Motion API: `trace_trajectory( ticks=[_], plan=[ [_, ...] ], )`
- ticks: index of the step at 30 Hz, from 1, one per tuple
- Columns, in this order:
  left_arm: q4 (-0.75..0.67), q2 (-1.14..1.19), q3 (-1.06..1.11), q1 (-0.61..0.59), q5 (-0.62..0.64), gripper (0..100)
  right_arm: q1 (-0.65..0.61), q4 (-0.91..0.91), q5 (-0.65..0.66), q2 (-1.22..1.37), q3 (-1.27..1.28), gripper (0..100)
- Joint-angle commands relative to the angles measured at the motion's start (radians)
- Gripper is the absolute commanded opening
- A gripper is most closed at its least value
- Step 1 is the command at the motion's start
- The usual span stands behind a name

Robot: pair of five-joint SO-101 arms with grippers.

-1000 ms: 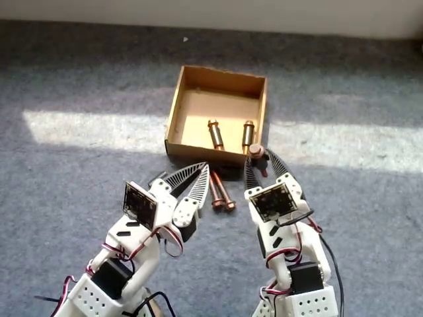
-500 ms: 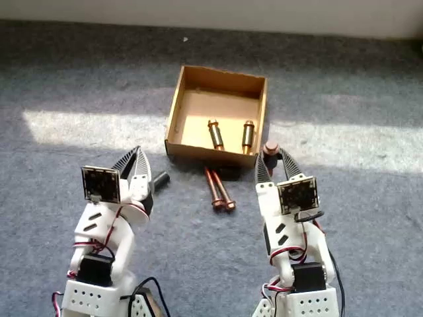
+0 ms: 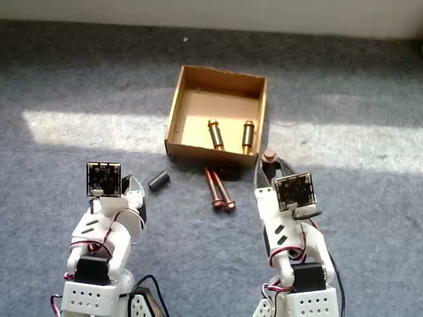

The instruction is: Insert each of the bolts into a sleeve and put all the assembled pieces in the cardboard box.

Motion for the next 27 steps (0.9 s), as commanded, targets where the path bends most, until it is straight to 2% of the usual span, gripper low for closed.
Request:
trace_trajectory(
  ticks=[1, 6, 11, 27],
  plan=[
    [0.009, -0.007, 0.021, -0.008, -0.014, 1, 0.005, 0.067, -0.014, -0.012, -0.044, 0.5],
    [0.011, -0.005, 0.021, -0.008, -0.014, 1, -0.004, 0.070, -0.012, 0.007, -0.137, 0.5],
    [0.040, -0.004, 0.021, -0.004, -0.014, 1, -0.039, 0.045, -0.012, 0.222, -0.305, 0.5],
    [0.044, -0.004, 0.021, -0.002, -0.015, 1, -0.058, -0.467, -0.018, 1.228, -0.779, 0.5]
  ],
)
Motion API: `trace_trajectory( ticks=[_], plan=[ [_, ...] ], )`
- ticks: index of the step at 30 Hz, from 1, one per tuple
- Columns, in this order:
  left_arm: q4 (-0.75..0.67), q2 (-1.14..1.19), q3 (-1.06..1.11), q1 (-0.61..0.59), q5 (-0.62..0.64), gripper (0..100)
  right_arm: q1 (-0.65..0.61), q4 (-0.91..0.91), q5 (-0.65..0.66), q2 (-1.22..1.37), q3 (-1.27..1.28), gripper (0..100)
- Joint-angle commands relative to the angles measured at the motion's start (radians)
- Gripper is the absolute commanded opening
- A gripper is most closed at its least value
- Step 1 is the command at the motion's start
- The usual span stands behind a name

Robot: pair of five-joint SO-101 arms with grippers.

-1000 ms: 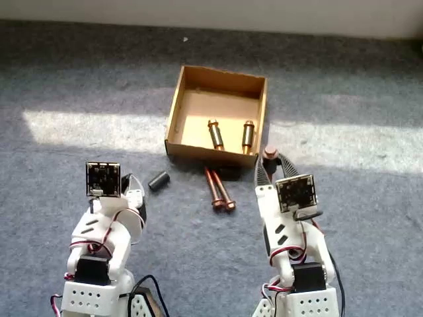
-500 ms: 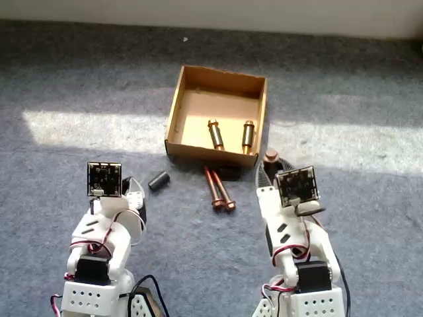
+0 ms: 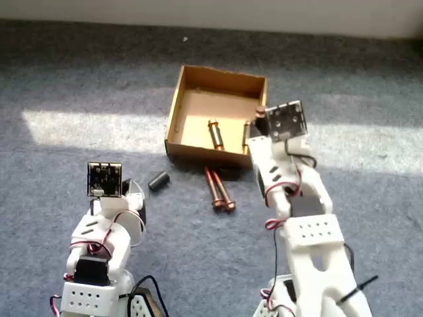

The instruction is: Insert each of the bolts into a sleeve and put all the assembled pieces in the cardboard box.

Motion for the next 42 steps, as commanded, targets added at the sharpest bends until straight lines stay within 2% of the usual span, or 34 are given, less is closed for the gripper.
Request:
trace_trajectory(
  ticks=[1, 6, 14, 20, 25, 30, 36, 38, 42],
  plan=[
    [0.005, -0.004, 0.021, -0.002, -0.012, 1, -0.033, -0.116, -0.014, 0.179, -0.151, 0.5],
    [0.005, -0.004, 0.021, -0.002, -0.012, 1, -0.074, -0.188, -0.014, 0.420, -0.280, 0.5],
    [0.005, -0.004, 0.021, -0.002, -0.012, 1, -0.082, -0.180, -0.014, 0.771, -0.529, 0.5],
    [0.005, -0.004, 0.021, -0.002, -0.012, 1, -0.085, -0.179, -0.014, 0.961, -0.619, 0.5],
    [0.005, -0.004, 0.021, -0.002, -0.012, 1, -0.093, -0.177, -0.014, 0.993, -0.624, 0.6],
    [0.005, -0.004, 0.021, -0.002, -0.012, 1, -0.094, -0.082, -0.014, 0.993, -0.628, 0.9],
    [0.005, -0.004, 0.021, -0.002, -0.012, 1, -0.094, -0.073, -0.014, 0.990, -0.625, 14.9],
    [0.005, -0.004, 0.021, -0.002, -0.012, 1, -0.096, -0.068, -0.014, 0.984, -0.627, 16.1],
    [0.005, -0.004, 0.021, -0.002, -0.012, 1, -0.096, 0.053, -0.014, 0.880, -0.624, 16.1]
  ],
)
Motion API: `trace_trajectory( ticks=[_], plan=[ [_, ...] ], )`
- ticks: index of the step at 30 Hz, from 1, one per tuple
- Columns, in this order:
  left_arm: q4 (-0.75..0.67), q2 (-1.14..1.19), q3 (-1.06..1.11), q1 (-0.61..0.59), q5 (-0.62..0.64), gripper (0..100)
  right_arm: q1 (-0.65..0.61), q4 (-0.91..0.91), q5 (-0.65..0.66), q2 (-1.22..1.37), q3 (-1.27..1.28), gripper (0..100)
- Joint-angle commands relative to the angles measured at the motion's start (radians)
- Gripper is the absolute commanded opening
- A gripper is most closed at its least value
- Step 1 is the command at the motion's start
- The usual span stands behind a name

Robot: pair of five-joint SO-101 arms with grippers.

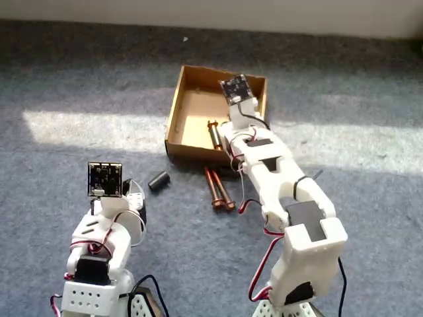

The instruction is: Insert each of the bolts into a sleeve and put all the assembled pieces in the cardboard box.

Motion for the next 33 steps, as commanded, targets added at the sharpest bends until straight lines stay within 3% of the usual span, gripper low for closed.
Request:
trace_trajectory(
  ticks=[1, 7, 16, 23, 33],
  plan=[
    [0.005, -0.004, 0.021, -0.002, -0.012, 1, -0.007, 0.125, -0.009, -0.154, -0.042, 16.1],
    [0.005, -0.004, 0.021, -0.002, -0.012, 1, -0.021, 0.493, 0.000, -0.417, -0.048, 16.0],
    [0.005, -0.004, 0.021, -0.002, -0.012, 1, -0.137, 0.914, 0.325, -0.555, -0.048, 15.9],
    [0.005, -0.004, 0.021, -0.002, -0.012, 1, -0.156, 0.954, 0.439, -0.435, -0.053, 15.9],
    [0.005, -0.004, 0.021, -0.001, -0.012, 1, -0.120, 0.958, 0.486, -0.139, -0.311, 15.9]
  ],
)
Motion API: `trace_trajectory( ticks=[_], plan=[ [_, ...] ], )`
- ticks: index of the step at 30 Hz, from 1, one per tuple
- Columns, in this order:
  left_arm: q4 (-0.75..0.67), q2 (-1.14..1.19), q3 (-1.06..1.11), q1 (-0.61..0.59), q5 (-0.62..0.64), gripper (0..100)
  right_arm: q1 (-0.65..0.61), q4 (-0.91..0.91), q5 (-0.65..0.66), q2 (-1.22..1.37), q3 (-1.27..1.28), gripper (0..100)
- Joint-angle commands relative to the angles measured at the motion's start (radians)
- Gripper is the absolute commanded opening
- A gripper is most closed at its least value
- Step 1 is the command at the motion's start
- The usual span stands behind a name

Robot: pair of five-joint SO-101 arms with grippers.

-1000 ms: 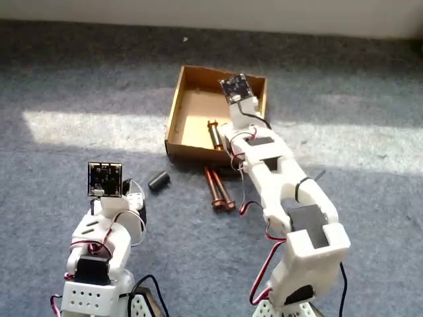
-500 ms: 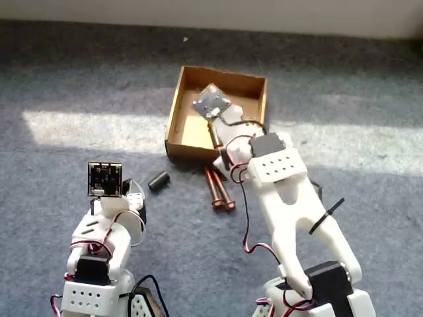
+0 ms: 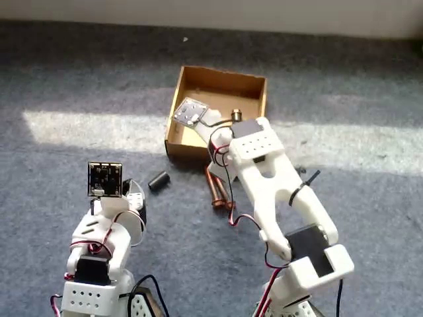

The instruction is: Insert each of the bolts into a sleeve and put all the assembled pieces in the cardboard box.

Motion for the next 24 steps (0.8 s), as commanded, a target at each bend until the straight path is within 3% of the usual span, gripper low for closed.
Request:
trace_trajectory(
  ticks=[1, 10, 18, 24],
  plan=[
    [0.005, -0.004, 0.021, -0.001, -0.012, 1, 0.031, 0.004, 0.051, 0.064, -0.110, 15.9],
    [0.005, -0.004, 0.021, -0.001, -0.012, 1, 0.070, 0.005, 0.089, 0.228, -0.211, 15.9],
    [0.006, -0.004, 0.021, -0.001, -0.012, 1, 0.079, 0.093, 0.089, 0.237, -0.219, 15.9],
    [0.006, -0.004, 0.021, -0.001, -0.012, 1, 0.084, 0.045, 0.091, 0.246, -0.213, 15.9]
  ],
)
